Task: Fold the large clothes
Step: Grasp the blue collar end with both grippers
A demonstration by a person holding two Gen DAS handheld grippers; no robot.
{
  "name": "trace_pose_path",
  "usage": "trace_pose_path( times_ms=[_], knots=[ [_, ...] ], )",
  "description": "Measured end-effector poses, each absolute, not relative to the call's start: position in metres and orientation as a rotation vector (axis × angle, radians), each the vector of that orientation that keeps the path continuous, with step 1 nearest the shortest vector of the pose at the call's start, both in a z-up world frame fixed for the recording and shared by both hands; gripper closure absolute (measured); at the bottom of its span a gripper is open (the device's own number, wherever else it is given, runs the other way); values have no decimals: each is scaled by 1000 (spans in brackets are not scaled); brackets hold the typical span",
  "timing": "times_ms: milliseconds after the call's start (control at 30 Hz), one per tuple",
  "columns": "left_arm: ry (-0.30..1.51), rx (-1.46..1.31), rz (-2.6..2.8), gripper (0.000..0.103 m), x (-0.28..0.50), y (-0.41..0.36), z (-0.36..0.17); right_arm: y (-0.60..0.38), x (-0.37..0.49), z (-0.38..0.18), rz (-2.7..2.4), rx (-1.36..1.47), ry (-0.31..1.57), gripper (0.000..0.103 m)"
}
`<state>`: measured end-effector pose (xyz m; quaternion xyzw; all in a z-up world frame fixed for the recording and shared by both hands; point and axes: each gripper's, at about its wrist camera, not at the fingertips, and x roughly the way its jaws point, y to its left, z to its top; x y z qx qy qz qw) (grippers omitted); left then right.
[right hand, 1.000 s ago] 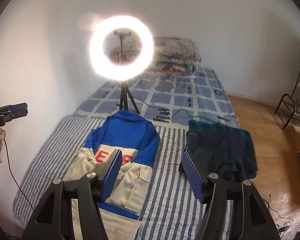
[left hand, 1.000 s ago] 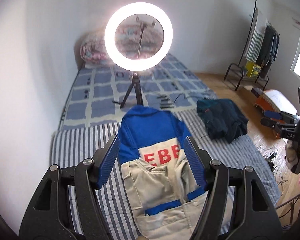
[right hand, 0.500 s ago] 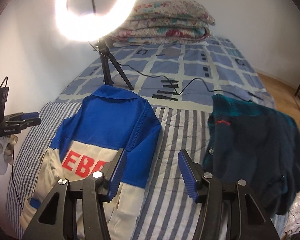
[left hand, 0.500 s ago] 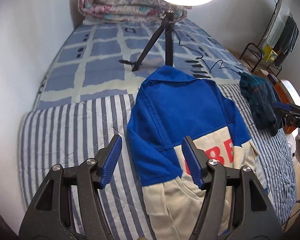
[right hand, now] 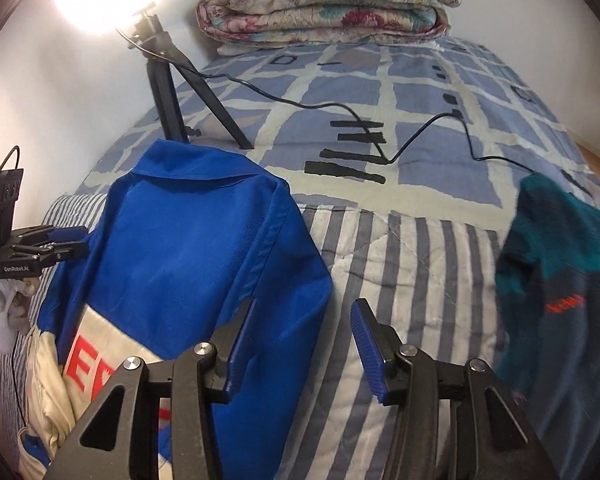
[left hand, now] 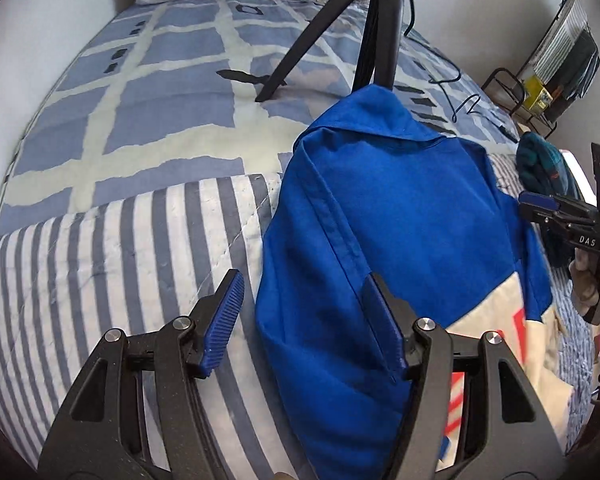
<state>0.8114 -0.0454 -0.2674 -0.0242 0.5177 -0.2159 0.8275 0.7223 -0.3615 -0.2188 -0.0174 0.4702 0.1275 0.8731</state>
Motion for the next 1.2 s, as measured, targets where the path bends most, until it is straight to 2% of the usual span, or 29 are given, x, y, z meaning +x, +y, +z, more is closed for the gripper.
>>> trace_pose_path(
  times_ms=[233,300,400,433,467,567,600,700,1200],
  knots=[
    [1063,-12,-512,39,822,-65,-279,-357,747,-241,317,-1,987,56],
    [1054,-2,-512,45,823,-68,-279,-356,749,-242,329,16,975,59],
    [1051,2,-511,69,824,-68,-278,-355,749,-242,349,52,968,70],
    [1051,1,-509,81,824,-68,-278,-353,750,-242,352,54,968,74],
    [1048,-2,-509,87,823,-68,-277,-351,749,-242,350,49,968,81],
    [1026,27,-504,96,818,-76,-273,-343,747,-238,342,14,965,93],
    [1014,36,-503,97,815,-78,-271,-340,745,-235,346,5,955,98],
    [986,40,-501,98,808,-81,-262,-334,738,-228,338,-18,926,102],
    [847,43,-497,100,758,-79,-204,-331,684,-164,339,-20,772,103]
  ],
)
